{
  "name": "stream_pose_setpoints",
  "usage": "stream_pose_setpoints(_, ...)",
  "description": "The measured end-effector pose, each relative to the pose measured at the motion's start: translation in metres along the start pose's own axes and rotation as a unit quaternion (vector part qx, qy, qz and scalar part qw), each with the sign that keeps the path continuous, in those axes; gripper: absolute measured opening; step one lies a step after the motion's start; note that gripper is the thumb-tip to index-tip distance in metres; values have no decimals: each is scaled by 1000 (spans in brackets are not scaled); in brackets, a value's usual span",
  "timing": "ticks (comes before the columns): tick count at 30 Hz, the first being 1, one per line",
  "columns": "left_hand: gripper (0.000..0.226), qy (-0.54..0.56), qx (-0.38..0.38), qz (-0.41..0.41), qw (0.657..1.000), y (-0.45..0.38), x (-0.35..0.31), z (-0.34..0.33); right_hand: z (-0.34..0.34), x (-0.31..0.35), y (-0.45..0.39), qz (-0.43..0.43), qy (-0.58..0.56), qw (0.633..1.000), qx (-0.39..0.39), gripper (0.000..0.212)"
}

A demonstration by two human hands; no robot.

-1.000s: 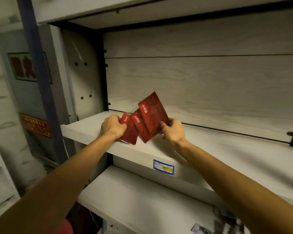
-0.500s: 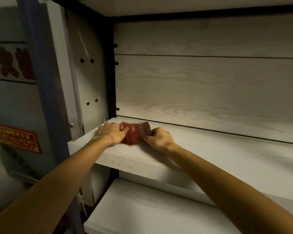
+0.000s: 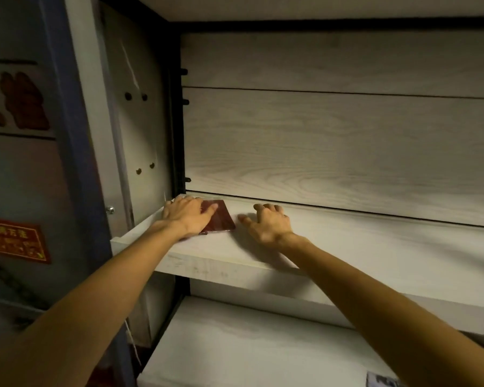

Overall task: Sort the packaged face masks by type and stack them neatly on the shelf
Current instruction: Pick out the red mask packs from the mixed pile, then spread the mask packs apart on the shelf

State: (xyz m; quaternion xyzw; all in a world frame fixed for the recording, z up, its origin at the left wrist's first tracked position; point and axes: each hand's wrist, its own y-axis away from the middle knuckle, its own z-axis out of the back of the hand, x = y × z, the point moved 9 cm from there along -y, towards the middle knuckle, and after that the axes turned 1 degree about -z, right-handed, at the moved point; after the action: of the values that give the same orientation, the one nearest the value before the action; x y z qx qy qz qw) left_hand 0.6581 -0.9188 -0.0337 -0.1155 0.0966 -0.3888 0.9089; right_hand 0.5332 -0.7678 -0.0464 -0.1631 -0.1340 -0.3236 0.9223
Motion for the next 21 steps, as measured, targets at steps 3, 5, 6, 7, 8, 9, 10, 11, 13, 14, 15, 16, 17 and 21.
stream_pose_setpoints(3,62,-28,4,-45,999,14,-44,8,31,-39,20,1,43,999,-14,63)
stream_pose_setpoints(5,66,-45,4,-67,997,25,-79,14,54,-68,39,3,81,996,-35,63)
stream_pose_setpoints(6,68,-51,3,-76,996,31,-97,17,66,-84,50,2,97,994,-45,62)
stream_pose_setpoints(7,69,-52,-1,-86,995,38,-116,20,78,-99,62,1,110,993,-54,62)
stream_pose_setpoints(8,69,-52,-5,-97,994,46,-137,23,89,-116,75,0,121,991,-61,61)
stream_pose_setpoints(9,69,-53,-9,-110,992,54,-157,26,101,-131,88,-1,132,989,-68,61)
stream_pose_setpoints(10,68,-55,-14,-124,991,63,-179,30,114,-148,102,-2,141,987,-76,61)
stream_pose_setpoints(11,67,-54,-20,-139,989,72,-201,33,127,-164,115,-2,150,985,-85,61)
stream_pose_setpoints(13,64,-40,-31,-171,984,94,-247,40,154,-195,145,3,166,981,-105,59)
stream_pose_setpoints(14,63,-32,-36,-190,981,106,-271,44,168,-211,161,6,175,977,-117,58)
stream_pose_setpoints(15,61,-25,-42,-210,977,119,-295,47,181,-226,177,6,187,974,-130,56)
stream_pose_setpoints(16,59,-22,-48,-231,971,133,-320,51,194,-243,194,3,200,969,-142,53)
stream_pose_setpoints(17,57,-20,-57,-254,965,149,-347,53,208,-261,213,-3,211,965,-153,51)
stream_pose_setpoints(21,51,3,-109,-339,935,210,-452,60,259,-326,290,-4,240,951,-192,40)
